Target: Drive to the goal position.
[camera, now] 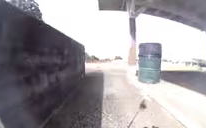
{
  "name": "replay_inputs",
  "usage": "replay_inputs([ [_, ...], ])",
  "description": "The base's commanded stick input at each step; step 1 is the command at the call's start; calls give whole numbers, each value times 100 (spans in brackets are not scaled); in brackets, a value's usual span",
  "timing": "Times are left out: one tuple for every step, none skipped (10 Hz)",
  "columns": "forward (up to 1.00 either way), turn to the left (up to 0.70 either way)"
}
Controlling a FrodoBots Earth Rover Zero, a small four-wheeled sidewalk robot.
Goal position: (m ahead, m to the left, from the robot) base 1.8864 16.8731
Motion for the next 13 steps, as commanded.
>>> replay_inputs([
  [85,0],
  [85,0],
  [85,0],
  [85,0],
  [85,0],
  [85,0],
  [85,0],
  [85,0],
  [85,0],
  [85,0],
  [85,0],
  [85,0],
  [85,0],
])
